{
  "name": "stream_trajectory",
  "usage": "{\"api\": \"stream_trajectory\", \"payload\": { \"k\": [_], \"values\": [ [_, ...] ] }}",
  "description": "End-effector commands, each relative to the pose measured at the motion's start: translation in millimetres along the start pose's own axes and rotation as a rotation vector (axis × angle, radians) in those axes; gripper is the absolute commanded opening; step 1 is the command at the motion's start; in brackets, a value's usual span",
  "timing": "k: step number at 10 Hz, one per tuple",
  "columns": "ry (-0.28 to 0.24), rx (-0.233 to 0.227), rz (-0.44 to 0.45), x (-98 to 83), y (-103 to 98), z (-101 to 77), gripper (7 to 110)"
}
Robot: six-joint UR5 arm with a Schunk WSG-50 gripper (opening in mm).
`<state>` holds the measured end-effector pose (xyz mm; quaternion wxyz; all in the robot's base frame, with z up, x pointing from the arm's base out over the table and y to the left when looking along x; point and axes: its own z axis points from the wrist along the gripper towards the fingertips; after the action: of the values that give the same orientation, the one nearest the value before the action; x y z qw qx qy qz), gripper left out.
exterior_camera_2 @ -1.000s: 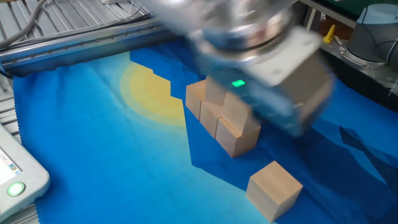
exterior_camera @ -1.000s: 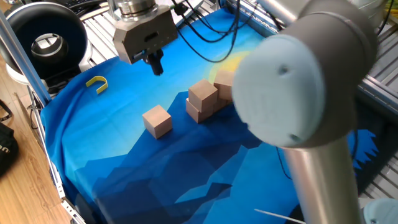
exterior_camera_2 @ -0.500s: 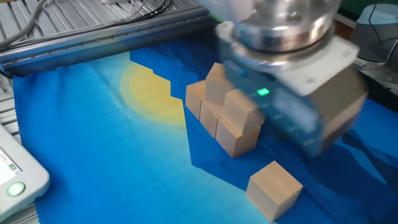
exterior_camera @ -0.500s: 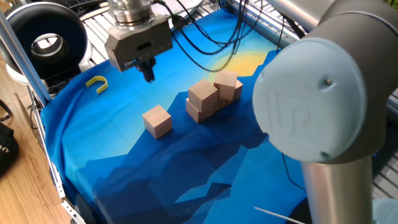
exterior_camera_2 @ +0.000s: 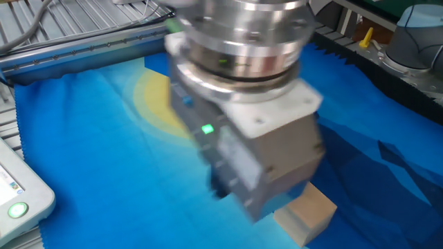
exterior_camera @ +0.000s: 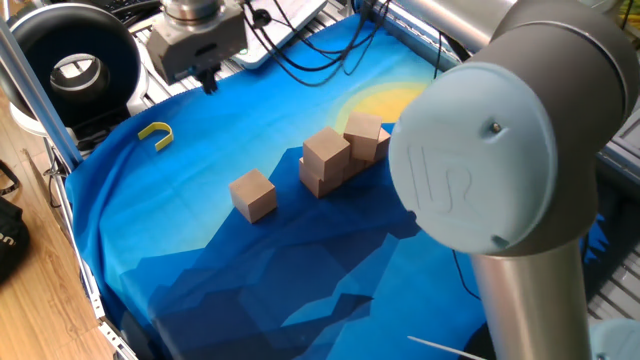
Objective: Stack the blocks into a pyramid shape
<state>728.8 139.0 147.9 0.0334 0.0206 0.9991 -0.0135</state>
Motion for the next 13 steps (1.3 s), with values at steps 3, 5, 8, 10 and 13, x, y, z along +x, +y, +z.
{"api": "stream_trajectory", "payload": {
  "k": [3,5,8,10,13],
  "values": [
    [-0.032,-0.034,0.025,-14.5,7,-2.2,7],
    [-0.044,-0.035,0.013,-17.6,7,-2.4,7],
    [0.004,0.035,-0.01,46.7,31,-5.2,7],
    [0.03,0.014,0.024,88.3,52,6.0,7],
    [0.052,0.01,0.029,115.3,48,15.4,7]
  ]
}}
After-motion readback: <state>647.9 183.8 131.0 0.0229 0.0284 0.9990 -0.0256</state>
